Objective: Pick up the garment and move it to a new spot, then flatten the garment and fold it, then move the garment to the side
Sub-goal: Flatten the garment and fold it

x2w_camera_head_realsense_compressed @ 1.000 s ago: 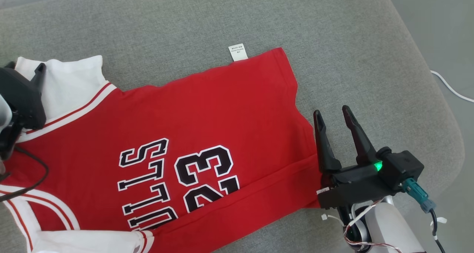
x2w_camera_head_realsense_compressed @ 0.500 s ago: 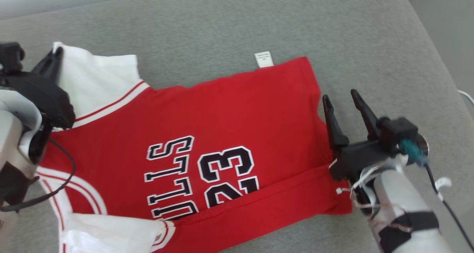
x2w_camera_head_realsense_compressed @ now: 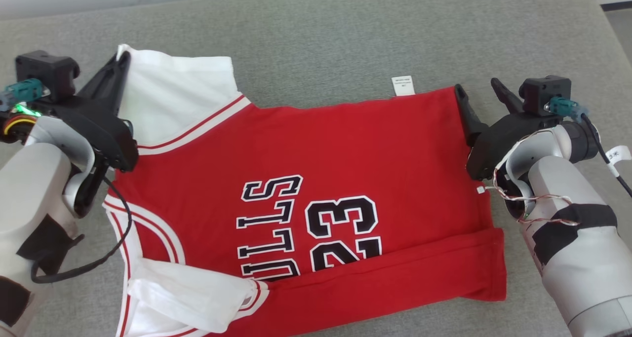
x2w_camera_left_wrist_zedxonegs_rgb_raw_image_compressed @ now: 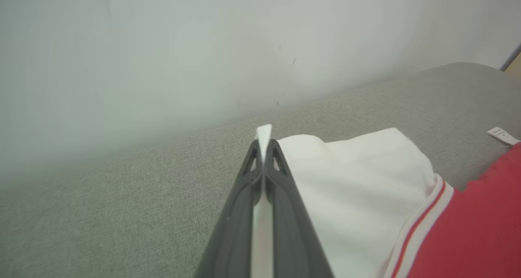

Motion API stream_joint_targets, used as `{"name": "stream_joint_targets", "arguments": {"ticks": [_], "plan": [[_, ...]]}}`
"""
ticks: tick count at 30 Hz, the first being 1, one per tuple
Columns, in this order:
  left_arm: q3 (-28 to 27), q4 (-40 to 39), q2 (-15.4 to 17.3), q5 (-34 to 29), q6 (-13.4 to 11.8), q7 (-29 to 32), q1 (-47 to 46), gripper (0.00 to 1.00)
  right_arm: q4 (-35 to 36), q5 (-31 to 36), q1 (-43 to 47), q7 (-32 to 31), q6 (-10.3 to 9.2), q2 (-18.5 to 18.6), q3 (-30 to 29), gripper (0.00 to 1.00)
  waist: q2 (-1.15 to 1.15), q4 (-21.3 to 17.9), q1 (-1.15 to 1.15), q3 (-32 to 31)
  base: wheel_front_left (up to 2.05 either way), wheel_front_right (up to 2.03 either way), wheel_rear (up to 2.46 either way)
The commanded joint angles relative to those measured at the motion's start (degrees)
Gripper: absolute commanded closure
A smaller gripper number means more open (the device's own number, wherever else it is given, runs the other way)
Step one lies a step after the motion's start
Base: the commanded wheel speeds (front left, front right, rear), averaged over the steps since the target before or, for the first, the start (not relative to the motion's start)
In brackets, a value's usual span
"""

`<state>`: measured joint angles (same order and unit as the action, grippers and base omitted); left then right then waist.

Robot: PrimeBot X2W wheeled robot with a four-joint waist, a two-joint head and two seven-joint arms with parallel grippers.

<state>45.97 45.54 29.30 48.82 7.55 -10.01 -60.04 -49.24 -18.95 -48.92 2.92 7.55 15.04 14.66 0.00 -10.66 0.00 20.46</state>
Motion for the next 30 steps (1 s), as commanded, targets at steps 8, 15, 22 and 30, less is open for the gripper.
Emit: {"name": "stream_joint_targets", "arguments": {"ticks": [8,15,22,30], "plan": [[1.88,-0.90,-0.44,0.00,-0.13,-1.17,-1.53,1.00,-6.59,-2.94,-3.12,-0.46,-0.14,-0.26,2.35,0.00,0.00,0.99,0.00,1.10,0.00,0.00,0.00],[3.01,-1.20,-0.61,0.55,-0.12,-1.48,-2.79,1.00,-9.94,-4.46,-5.07,-0.17,-0.14,-0.87,4.00,1.00,0.00,1.25,0.00,2.33,0.00,0.00,0.00],[4.13,-1.05,-0.22,1.23,-0.12,-1.93,-4.24,1.00,-12.25,-4.48,-8.57,2.29,-0.14,-0.27,5.10,1.00,0.00,1.99,0.00,3.61,0.00,0.00,0.00],[3.38,-0.46,-1.12,1.92,-0.13,-4.00,-4.55,1.00,-13.76,-4.48,-9.91,8.65,-0.14,0.52,5.91,1.00,0.00,2.68,0.00,1.13,0.00,0.00,0.00]]}}
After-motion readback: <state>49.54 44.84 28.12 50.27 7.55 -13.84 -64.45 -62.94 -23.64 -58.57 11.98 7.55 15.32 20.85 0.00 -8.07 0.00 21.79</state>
